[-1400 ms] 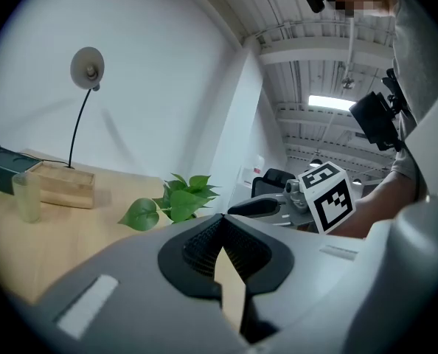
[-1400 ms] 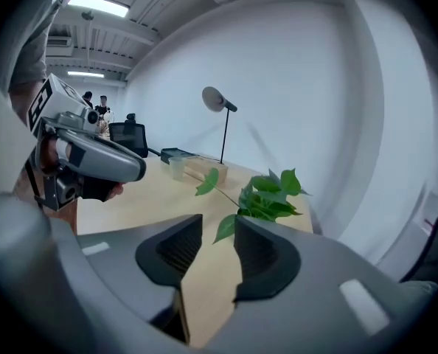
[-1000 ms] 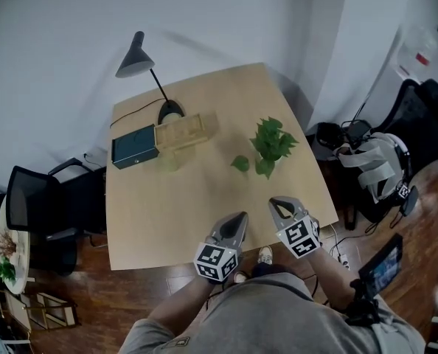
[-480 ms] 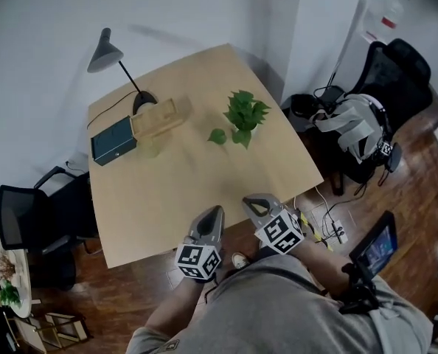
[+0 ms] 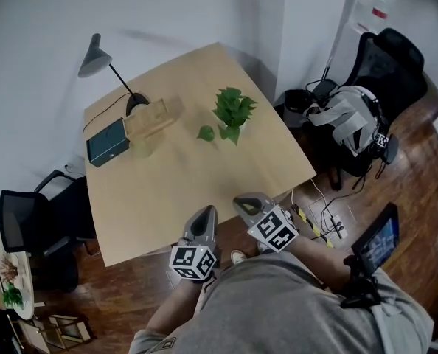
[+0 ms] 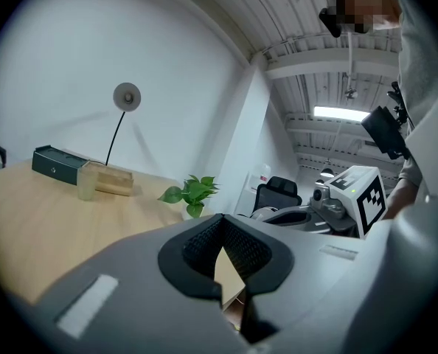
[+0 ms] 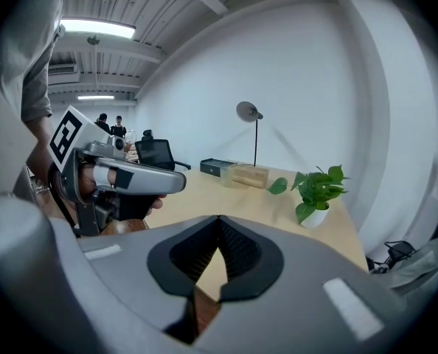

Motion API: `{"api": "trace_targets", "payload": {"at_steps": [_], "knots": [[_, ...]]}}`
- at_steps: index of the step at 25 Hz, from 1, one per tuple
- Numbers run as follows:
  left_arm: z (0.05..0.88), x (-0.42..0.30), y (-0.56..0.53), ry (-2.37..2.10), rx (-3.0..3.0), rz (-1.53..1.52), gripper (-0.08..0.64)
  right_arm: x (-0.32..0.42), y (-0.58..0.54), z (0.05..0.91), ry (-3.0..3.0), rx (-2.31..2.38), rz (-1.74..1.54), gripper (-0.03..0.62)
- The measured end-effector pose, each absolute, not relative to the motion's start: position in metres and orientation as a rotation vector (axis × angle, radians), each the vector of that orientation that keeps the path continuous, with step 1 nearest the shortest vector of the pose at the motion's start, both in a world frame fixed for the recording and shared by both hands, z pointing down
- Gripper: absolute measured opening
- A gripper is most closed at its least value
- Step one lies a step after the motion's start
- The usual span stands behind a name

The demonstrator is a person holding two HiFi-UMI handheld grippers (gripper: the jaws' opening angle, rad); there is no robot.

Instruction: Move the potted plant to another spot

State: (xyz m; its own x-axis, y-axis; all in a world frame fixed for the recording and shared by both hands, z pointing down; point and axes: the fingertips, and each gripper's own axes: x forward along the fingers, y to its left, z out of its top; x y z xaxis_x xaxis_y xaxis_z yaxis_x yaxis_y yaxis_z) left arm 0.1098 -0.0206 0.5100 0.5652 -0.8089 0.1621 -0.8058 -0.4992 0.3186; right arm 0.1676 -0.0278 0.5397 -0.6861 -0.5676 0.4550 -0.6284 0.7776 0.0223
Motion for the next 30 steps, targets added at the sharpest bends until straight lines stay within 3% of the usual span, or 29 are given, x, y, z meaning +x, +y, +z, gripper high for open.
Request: {"api": "trace_targets", "payload": {"at_steps": [30], "knots": [[0.508,0.137,-0.043,-1.283,2.457,0.039,-0.006,0.191,-0.067,0.543,-2.513,0.946,0.308,0.006]]}}
